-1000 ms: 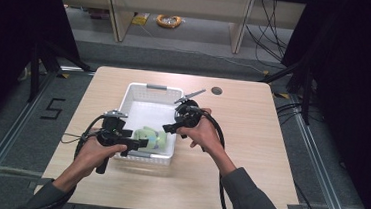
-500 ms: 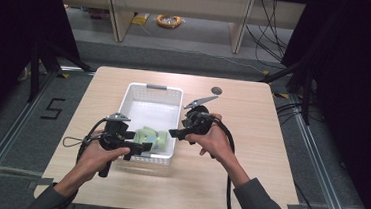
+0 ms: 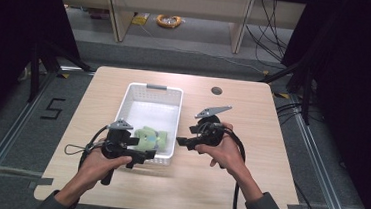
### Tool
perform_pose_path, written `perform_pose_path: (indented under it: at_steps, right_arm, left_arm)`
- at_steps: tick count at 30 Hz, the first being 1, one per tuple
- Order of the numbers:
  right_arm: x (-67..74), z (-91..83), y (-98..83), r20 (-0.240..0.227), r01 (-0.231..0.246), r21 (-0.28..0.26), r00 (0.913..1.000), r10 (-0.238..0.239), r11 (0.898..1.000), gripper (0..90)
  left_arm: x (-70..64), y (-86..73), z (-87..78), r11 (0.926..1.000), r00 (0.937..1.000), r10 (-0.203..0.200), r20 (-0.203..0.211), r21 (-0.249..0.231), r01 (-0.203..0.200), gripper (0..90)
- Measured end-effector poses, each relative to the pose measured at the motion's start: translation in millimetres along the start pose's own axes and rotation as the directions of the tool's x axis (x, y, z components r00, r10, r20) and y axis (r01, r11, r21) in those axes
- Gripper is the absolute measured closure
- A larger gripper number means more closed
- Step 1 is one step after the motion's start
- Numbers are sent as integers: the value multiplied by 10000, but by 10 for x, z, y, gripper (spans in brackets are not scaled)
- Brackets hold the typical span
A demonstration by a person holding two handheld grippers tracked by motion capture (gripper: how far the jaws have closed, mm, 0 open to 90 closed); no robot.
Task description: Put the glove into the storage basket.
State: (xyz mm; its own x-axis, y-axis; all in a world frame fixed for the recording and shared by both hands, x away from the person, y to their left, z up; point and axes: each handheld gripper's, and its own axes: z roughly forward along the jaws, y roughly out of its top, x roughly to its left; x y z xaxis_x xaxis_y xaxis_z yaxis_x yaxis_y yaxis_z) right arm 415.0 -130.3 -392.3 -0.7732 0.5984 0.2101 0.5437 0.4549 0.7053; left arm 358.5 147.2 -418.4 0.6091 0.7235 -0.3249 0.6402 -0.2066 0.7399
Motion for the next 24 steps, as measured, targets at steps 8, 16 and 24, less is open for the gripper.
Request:
perform_pose_path:
  at_steps: [8,16,24]
  right_arm:
    - [2,-118,-172,-92,48,-439,9999,-52,9990,323]
    - [-8,-191,-322,-31,31,-695,10000,-33,9976,322]
    - [-10,-229,-537,36,2,-874,10000,1,9962,302]
  left_arm:
    - [-92,-70,3,9998,9995,160,259,-158,-156,163]
    - [-200,-147,44,9990,9987,346,370,-293,-335,163]
    - [-284,-205,66,9981,9969,548,565,-324,-530,163]
